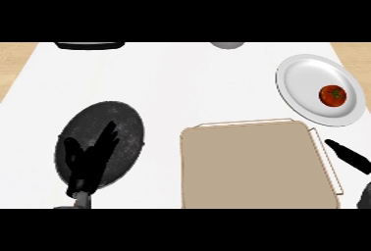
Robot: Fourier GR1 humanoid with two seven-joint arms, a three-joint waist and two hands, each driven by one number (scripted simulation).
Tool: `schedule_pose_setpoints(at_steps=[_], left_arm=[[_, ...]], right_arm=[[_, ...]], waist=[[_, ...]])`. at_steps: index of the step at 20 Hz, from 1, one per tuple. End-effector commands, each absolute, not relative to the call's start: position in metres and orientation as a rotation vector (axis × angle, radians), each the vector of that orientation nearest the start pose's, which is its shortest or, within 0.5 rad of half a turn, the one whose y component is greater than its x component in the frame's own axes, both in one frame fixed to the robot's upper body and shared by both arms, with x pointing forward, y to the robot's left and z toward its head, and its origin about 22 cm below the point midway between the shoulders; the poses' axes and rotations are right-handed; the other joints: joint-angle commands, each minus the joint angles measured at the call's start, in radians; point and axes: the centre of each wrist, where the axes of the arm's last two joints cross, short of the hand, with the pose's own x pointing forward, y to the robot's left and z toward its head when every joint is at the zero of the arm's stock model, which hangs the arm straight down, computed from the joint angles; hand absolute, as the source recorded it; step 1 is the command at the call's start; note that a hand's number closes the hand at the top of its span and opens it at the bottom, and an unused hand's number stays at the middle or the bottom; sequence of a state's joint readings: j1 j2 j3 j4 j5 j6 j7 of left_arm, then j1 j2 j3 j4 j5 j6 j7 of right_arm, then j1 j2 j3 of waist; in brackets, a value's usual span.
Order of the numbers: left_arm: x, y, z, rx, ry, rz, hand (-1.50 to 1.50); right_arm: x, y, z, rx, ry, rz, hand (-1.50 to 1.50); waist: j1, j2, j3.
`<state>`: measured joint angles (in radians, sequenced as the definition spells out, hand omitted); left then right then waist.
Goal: Pick the tomato from the tray and place it in the plate
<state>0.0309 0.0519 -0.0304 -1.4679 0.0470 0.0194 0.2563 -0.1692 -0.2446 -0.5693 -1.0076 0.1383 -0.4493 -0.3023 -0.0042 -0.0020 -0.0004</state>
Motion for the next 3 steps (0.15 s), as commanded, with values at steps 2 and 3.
schedule_pose_setpoints(at_steps=[2, 3], left_arm=[[0.231, 0.235, -0.034, -0.015, -1.185, 0.004, 0.00], [0.229, 0.239, -0.041, 0.013, -1.191, 0.006, 0.00]], right_arm=[[0.223, -0.394, -0.037, -1.009, -1.363, -0.395, -1.50], [0.204, -0.405, -0.034, -1.010, -1.371, -0.374, -1.50]], waist=[[0.003, 0.001, 0.000], [0.001, 0.001, 0.000]])
